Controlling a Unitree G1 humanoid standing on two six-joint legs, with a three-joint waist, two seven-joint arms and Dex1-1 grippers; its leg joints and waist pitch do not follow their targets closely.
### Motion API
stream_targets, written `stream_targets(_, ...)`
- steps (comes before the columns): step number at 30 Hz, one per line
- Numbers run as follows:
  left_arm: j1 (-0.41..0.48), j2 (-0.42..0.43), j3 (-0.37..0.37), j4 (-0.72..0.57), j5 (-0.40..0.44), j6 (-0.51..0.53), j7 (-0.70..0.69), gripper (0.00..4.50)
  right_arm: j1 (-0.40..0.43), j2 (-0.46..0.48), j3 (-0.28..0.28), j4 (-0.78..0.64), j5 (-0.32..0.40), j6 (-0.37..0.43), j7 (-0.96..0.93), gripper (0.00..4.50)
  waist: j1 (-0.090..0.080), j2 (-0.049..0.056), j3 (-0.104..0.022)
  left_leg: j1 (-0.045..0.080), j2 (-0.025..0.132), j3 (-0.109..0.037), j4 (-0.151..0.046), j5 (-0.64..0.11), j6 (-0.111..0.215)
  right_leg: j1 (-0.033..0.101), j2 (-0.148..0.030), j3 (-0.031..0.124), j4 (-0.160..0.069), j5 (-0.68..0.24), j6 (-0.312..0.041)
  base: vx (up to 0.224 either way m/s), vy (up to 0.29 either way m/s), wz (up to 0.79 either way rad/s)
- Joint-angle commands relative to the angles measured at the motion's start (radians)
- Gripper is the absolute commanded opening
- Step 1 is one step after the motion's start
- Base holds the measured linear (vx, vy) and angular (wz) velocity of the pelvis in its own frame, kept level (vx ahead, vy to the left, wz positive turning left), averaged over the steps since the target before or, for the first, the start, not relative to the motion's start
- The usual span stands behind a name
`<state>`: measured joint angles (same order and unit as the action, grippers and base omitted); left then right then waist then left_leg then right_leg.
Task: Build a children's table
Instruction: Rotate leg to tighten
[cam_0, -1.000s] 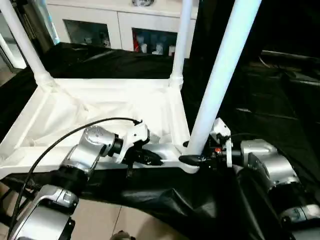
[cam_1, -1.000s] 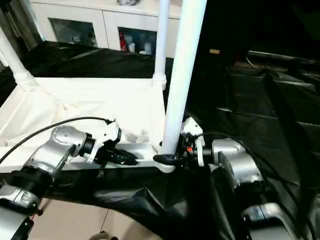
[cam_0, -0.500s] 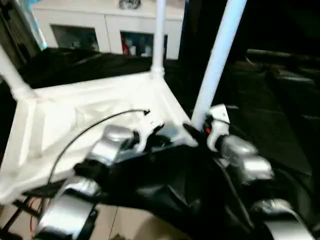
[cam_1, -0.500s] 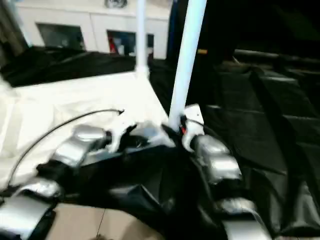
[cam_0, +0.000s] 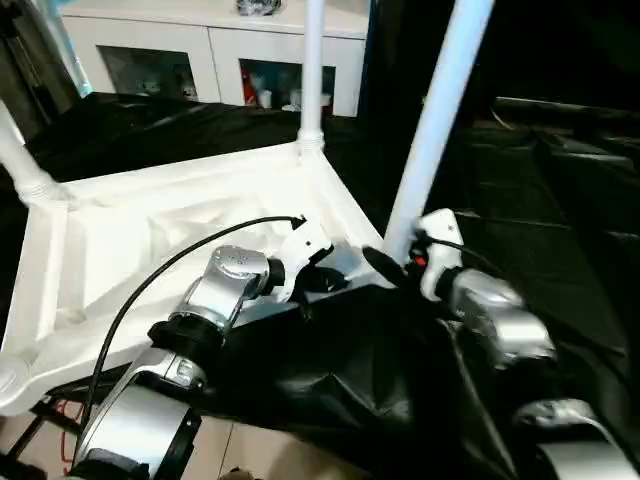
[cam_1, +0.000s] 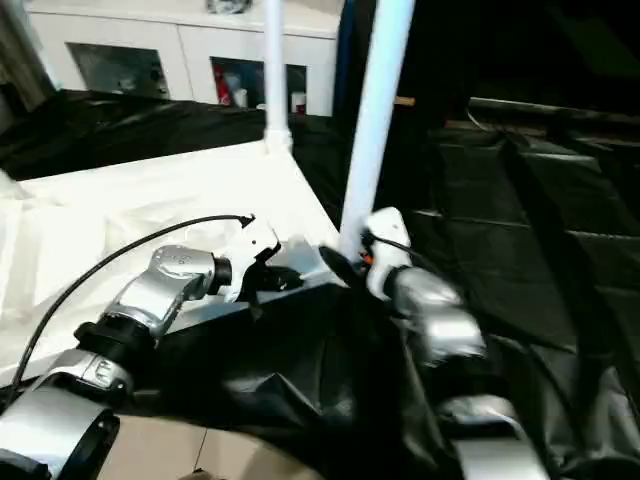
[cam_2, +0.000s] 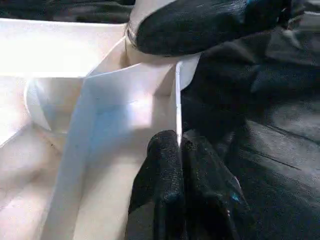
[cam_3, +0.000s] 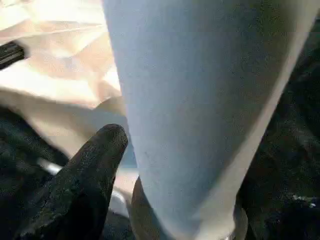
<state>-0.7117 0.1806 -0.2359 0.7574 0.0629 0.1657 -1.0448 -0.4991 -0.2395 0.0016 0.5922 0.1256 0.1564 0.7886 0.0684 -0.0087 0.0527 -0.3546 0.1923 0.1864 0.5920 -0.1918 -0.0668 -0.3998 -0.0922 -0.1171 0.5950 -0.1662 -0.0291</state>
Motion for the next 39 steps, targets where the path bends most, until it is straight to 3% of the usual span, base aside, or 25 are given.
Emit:
stream_targets(1,-0.011,-0.014,-0.011,-0.041,-0.037,-0.042,-0.030,0.00,0.020,-0.036,0.059,-0.042,0.027,0.018,0.146,3.48,0.005,-0.004,-0.067,0.002,0.044,-0.015,-0.066,-0.159,0.089,0.058,-0.073,0.063,-0.074,-0.250,-0.194,0.000,0.000,0.00)
stream_targets(2,-0.009,-0.007,-0.011,-0.043,-0.037,-0.044,-0.040,0.00,0.024,-0.061,0.053,-0.046,0.029,0.019,0.179,3.48,0.008,-0.009,-0.067,0.001,0.043,-0.014,-0.064,-0.159,0.096,0.059,-0.071,0.063,-0.073,-0.241,-0.196,0.000,0.000,0.00)
stream_targets(8,0.000,0.026,-0.008,-0.046,-0.038,-0.051,-0.089,0.00,0.049,-0.195,0.051,-0.088,0.046,0.029,0.330,3.48,0.031,-0.007,-0.069,0.002,0.047,-0.012,-0.062,-0.148,0.103,0.058,-0.072,0.060,-0.071,-0.227,-0.208,0.000,0.000,0.00)
stream_targets(15,0.019,0.050,-0.013,-0.070,-0.044,-0.056,-0.129,0.00,0.019,-0.235,0.009,-0.027,0.026,-0.026,0.275,3.48,0.030,-0.013,-0.070,-0.001,0.043,-0.014,-0.061,-0.144,0.088,0.059,-0.074,0.059,-0.073,-0.268,-0.191,0.000,0.000,0.00)
stream_targets(20,0.049,0.071,-0.021,-0.110,-0.060,-0.069,-0.194,0.00,0.014,-0.252,-0.012,-0.027,0.045,-0.029,0.279,3.48,0.023,-0.011,-0.071,-0.003,0.045,-0.014,-0.060,-0.140,0.102,0.060,-0.071,0.057,-0.069,-0.246,-0.198,0.000,0.000,0.00)
stream_targets(26,0.069,0.088,-0.034,-0.142,-0.076,-0.066,-0.228,0.00,0.043,-0.272,0.007,-0.075,0.076,-0.025,0.361,3.48,0.027,-0.011,-0.070,-0.002,0.047,-0.012,-0.060,-0.134,0.111,0.057,-0.069,0.058,-0.066,-0.220,-0.214,0.000,0.000,0.00)
stream_targets(39,0.086,0.105,-0.047,-0.178,-0.078,-0.062,-0.255,0.00,0.046,-0.258,0.078,-0.112,0.067,-0.001,0.440,3.48,0.031,-0.015,-0.070,-0.003,0.048,-0.013,-0.060,-0.136,0.105,0.055,-0.071,0.058,-0.067,-0.261,-0.192,0.000,0.000,0.00)
